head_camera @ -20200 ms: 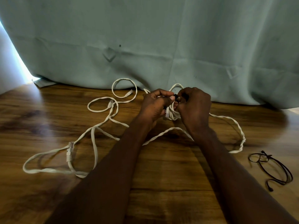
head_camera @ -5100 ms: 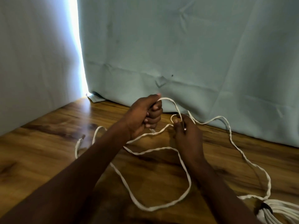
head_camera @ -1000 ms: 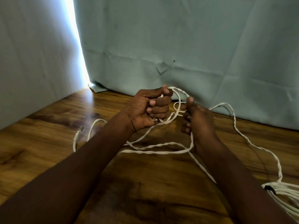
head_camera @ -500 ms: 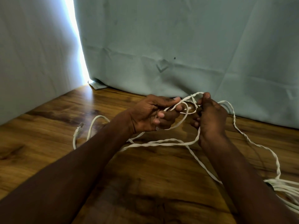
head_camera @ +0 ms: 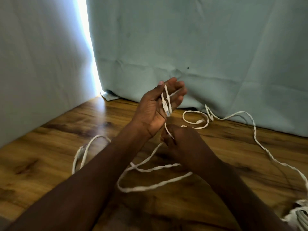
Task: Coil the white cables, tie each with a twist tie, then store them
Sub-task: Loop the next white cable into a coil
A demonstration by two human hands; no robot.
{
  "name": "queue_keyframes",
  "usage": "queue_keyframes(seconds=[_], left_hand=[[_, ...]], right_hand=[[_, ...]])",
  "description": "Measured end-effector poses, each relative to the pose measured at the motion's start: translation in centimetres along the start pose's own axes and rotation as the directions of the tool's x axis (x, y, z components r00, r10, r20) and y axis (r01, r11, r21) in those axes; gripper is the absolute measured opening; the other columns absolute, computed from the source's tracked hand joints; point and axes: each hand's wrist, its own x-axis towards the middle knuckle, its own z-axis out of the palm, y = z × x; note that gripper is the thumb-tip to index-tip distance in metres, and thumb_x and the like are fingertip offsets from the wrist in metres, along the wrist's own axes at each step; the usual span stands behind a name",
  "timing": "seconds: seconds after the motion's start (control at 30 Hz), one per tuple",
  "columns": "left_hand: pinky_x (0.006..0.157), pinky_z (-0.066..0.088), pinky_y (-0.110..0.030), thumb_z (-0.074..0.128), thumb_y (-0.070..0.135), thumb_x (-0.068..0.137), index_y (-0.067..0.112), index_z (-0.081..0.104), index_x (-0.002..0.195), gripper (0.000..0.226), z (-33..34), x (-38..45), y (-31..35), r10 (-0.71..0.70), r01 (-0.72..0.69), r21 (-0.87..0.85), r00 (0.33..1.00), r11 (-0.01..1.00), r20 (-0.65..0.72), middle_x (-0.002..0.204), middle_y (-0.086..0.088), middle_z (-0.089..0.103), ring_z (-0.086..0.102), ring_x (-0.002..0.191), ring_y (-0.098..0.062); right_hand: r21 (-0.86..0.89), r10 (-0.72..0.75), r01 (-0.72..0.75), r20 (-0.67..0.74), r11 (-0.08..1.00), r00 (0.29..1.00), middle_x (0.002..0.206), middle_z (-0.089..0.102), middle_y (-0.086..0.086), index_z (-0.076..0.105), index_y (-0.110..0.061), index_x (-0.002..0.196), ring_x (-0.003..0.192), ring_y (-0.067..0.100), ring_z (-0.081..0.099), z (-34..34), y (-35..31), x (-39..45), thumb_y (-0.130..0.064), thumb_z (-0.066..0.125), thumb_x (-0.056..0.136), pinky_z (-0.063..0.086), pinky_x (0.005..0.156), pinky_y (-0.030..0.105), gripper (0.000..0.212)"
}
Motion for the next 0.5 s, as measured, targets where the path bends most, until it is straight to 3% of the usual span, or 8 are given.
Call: queue_keyframes(seconds=[0.07, 0.13, 0.2, 0.23, 0.33, 0.4, 0.43, 0.5], left_hand=[[0.079, 0.062, -0.035, 0.039, 0.026, 0.111, -0.003, 0.053, 0.136, 0.04, 0.2, -0.3, -0.3, 0.008, -0.001, 0.367, 1.0, 0.93, -0.016, 0.103, -0.02, 0.076, 0.077, 0.09, -0.031], [0.076, 0.061, -0.036, 0.038, 0.027, 0.113, 0.001, 0.054, 0.138, 0.039, 0.0, -0.6, -0.4, 0.017, -0.009, 0.661, 1.0, 0.75, -0.005, 0.101, -0.021, 0.077, 0.077, 0.083, -0.03], [0.069, 0.058, -0.037, 0.04, 0.027, 0.113, 0.006, 0.058, 0.135, 0.036, -0.7, -0.6, -0.3, 0.041, -0.041, 0.848, 0.999, 0.528, 0.022, 0.093, -0.017, 0.077, 0.073, 0.068, -0.022], [0.064, 0.056, -0.034, 0.042, 0.026, 0.112, 0.007, 0.062, 0.131, 0.033, -1.0, -0.6, -0.3, 0.056, -0.052, 0.911, 0.998, 0.41, 0.032, 0.085, -0.016, 0.076, 0.068, 0.062, -0.019], [0.05, 0.044, -0.025, 0.046, 0.025, 0.11, -0.001, 0.067, 0.102, 0.034, -2.0, -0.6, -0.5, 0.032, -0.056, 0.986, 0.998, 0.157, 0.052, 0.065, -0.017, 0.064, 0.056, 0.048, -0.013], [0.044, 0.033, -0.024, 0.046, 0.024, 0.11, -0.005, 0.061, 0.088, 0.039, -2.3, -0.7, -0.4, -0.045, -0.035, 0.985, 0.998, 0.168, 0.043, 0.054, -0.014, 0.052, 0.044, 0.041, -0.016], [0.044, 0.027, -0.024, 0.045, 0.023, 0.109, -0.003, 0.063, 0.087, 0.038, -2.4, -0.7, -0.3, -0.09, -0.002, 0.967, 0.996, 0.256, 0.025, 0.053, -0.013, 0.046, 0.038, 0.042, -0.017], [0.044, 0.017, -0.023, 0.042, 0.019, 0.109, 0.008, 0.072, 0.09, 0.037, -2.4, -0.6, 0.2, -0.175, 0.085, 0.884, 0.985, 0.46, -0.004, 0.053, -0.009, 0.036, 0.026, 0.044, -0.014]], right_hand=[[0.08, -0.009, 0.011, -0.025, 0.997, 1.0, 0.086, 0.068, -0.007, 0.068, -0.023, 0.092, 0.077, 0.005, 0.061, -0.7, 0.0, -0.2, -0.031, 0.065, 0.099, 0.043, 0.064, 0.023, 0.012], [0.163, 0.045, -0.034, -0.066, 0.986, 0.997, 0.084, 0.067, -0.014, 0.073, -0.024, 0.089, 0.072, -0.001, 0.061, -1.5, 0.2, -0.2, -0.03, 0.072, 0.095, 0.04, 0.06, 0.014, 0.009], [0.365, 0.155, -0.109, -0.1, 0.925, 0.983, 0.075, 0.067, -0.015, 0.074, -0.021, 0.089, 0.057, -0.002, 0.06, -2.1, 0.7, -0.2, -0.026, 0.078, 0.091, 0.039, 0.05, 0.01, 0.007], [0.536, 0.217, -0.145, -0.074, 0.831, 0.973, 0.072, 0.067, -0.012, 0.074, -0.017, 0.092, 0.048, 0.0, 0.056, -2.5, 0.8, -0.3, -0.021, 0.078, 0.091, 0.04, 0.046, 0.013, 0.006], [0.908, 0.319, -0.196, 0.074, 0.37, 0.945, 0.078, 0.069, 0.008, 0.072, -0.009, 0.108, 0.046, 0.007, 0.05, -3.7, 0.9, -0.3, -0.006, 0.073, 0.091, 0.047, 0.045, 0.024, 0.017], [0.982, 0.338, -0.166, 0.128, 0.088, 0.932, 0.081, 0.067, 0.008, 0.07, -0.008, 0.113, 0.048, 0.006, 0.051, -4.4, 1.3, -0.1, -0.001, 0.067, 0.094, 0.051, 0.047, 0.021, 0.022], [0.989, 0.335, -0.149, 0.144, -0.01, 0.931, 0.081, 0.069, 0.006, 0.068, -0.009, 0.116, 0.048, 0.004, 0.05, -4.7, 1.5, 0.0, 0.002, 0.062, 0.095, 0.05, 0.046, 0.018, 0.025], [0.988, 0.307, -0.116, 0.142, -0.103, 0.941, 0.086, 0.074, 0.006, 0.065, -0.009, 0.12, 0.046, 0.002, 0.045, -5.1, 1.9, 0.0, 0.006, 0.056, 0.095, 0.04, 0.041, 0.014, 0.03]])
